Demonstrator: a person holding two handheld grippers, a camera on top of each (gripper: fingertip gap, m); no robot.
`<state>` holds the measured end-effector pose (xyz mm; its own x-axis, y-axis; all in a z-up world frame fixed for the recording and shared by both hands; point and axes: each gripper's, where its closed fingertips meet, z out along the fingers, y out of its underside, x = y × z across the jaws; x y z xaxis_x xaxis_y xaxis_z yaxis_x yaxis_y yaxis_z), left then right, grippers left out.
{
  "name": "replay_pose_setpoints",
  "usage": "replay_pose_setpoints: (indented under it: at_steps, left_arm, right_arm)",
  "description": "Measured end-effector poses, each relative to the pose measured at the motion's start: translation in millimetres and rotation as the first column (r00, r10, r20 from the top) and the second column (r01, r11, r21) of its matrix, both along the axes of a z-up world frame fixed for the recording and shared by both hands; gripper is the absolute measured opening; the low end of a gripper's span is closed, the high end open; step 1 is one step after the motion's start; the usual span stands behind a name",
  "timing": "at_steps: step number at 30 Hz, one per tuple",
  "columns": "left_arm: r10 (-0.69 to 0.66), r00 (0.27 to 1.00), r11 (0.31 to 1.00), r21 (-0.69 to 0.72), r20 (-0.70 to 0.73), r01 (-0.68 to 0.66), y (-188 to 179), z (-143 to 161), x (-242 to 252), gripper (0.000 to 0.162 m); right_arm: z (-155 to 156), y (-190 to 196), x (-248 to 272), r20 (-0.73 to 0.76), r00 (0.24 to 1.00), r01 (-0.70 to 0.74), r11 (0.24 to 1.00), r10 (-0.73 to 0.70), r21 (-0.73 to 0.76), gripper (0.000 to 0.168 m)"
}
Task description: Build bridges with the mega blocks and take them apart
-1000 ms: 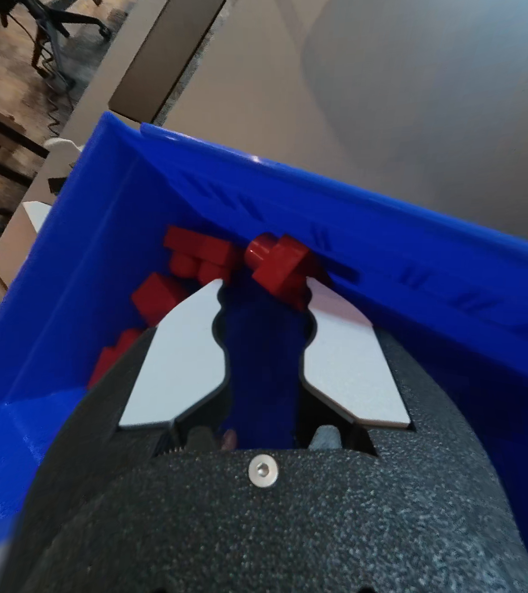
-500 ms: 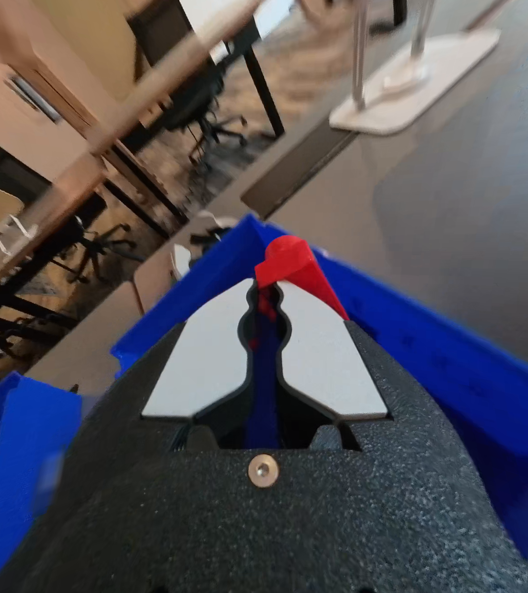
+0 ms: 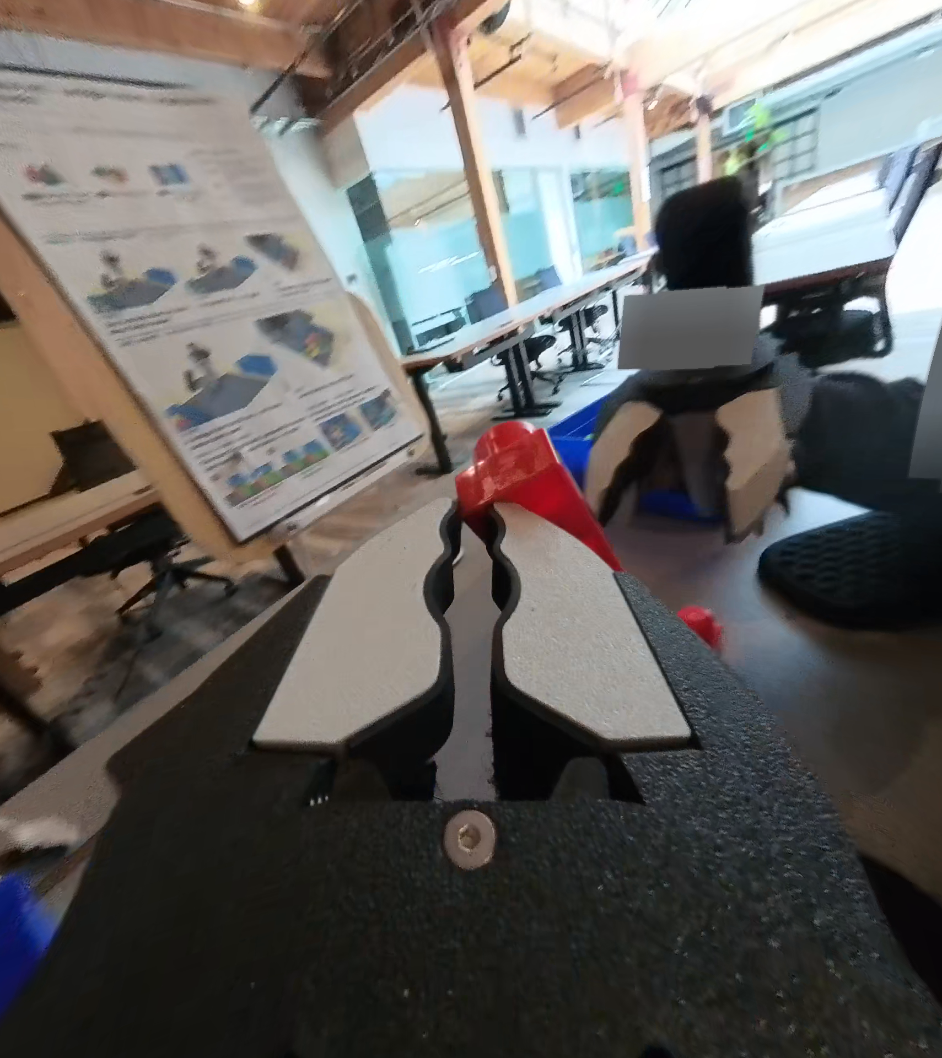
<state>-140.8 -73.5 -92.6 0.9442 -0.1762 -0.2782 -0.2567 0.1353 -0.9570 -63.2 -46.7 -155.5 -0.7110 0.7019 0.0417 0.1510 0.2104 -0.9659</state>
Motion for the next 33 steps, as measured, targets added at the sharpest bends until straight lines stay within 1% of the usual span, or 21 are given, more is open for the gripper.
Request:
replay_pose_setpoints:
  at_steps: [4, 7, 10, 12, 14, 15, 18, 20, 22, 23, 25, 26, 28, 31, 33]
  left_arm:
    - [-0.080, 0.997, 0.995, 0.053, 0.007, 0.080, 16, 1, 43, 0.007]
    - [-0.125, 0.992, 0.989, 0.080, 0.036, 0.122, 21, 1, 59, 0.008]
    - [-0.139, 0.989, 0.987, 0.089, 0.057, 0.134, 25, -1, 67, 0.008]
    - [-0.142, 0.988, 0.986, 0.093, 0.066, 0.135, 27, -3, 70, 0.008]
    - [-0.144, 0.987, 0.986, 0.094, 0.069, 0.138, 29, -5, 73, 0.007]
    - [-0.147, 0.987, 0.986, 0.091, 0.068, 0.140, 29, -7, 74, 0.008]
    - [-0.167, 0.984, 0.984, 0.067, 0.064, 0.162, 27, -12, 78, 0.009]
    - [-0.213, 0.974, 0.977, 0.028, 0.070, 0.212, 22, -18, 82, 0.030]
    - [-0.229, 0.970, 0.972, -0.033, 0.085, 0.232, 18, -26, 82, 0.045]
    - [-0.242, 0.965, 0.966, -0.067, 0.097, 0.249, 15, -30, 84, 0.052]
    - [-0.264, 0.956, 0.950, -0.137, 0.125, 0.281, 12, -39, 90, 0.059]
    - [-0.258, 0.958, 0.946, -0.168, 0.128, 0.278, 13, -44, 92, 0.059]
    - [-0.249, 0.963, 0.938, -0.222, 0.108, 0.267, 16, -55, 97, 0.058]
    - [-0.252, 0.966, 0.916, -0.308, 0.055, 0.256, 20, -75, 105, 0.055]
    - [-0.261, 0.965, 0.912, -0.325, 0.008, 0.249, 22, -83, 109, 0.050]
  right_arm:
    - [16, -18, 0, -0.037, 0.997, -0.075, 0.983, 0.070, -0.169, 0.056]
    - [27, -20, 4, -0.046, 0.993, -0.115, 0.954, 0.106, -0.278, 0.052]
    - [33, -16, 7, -0.063, 0.992, -0.125, 0.933, 0.110, -0.337, 0.042]
    - [31, -15, 8, -0.064, 0.991, -0.130, 0.935, 0.115, -0.331, 0.040]
    - [25, -17, 8, -0.052, 0.991, -0.136, 0.946, 0.126, -0.295, 0.042]
    - [23, -19, 10, -0.051, 0.989, -0.147, 0.949, 0.138, -0.278, 0.037]
    - [20, -17, 14, -0.057, 0.987, -0.162, 0.962, 0.153, -0.218, 0.035]
    - [14, -11, 15, -0.066, 0.989, -0.138, 0.983, 0.131, -0.121, 0.035]
    - [11, -3, 17, -0.082, 0.991, -0.107, 0.994, 0.103, -0.036, 0.035]
    - [8, 2, 16, -0.086, 0.993, -0.075, 0.997, 0.077, 0.025, 0.035]
    - [-4, 11, 16, -0.087, 0.996, -0.018, 0.979, 0.036, 0.203, 0.034]
    - [-11, 13, 17, -0.082, 0.996, 0.000, 0.956, 0.026, 0.292, 0.034]
    - [-21, 12, 21, -0.069, 0.997, -0.005, 0.912, 0.036, 0.409, 0.034]
    - [-28, 6, 28, -0.043, 0.997, -0.040, 0.884, 0.068, 0.465, 0.034]
    - [-32, 5, 31, -0.020, 0.997, -0.060, 0.877, 0.079, 0.476, 0.034]
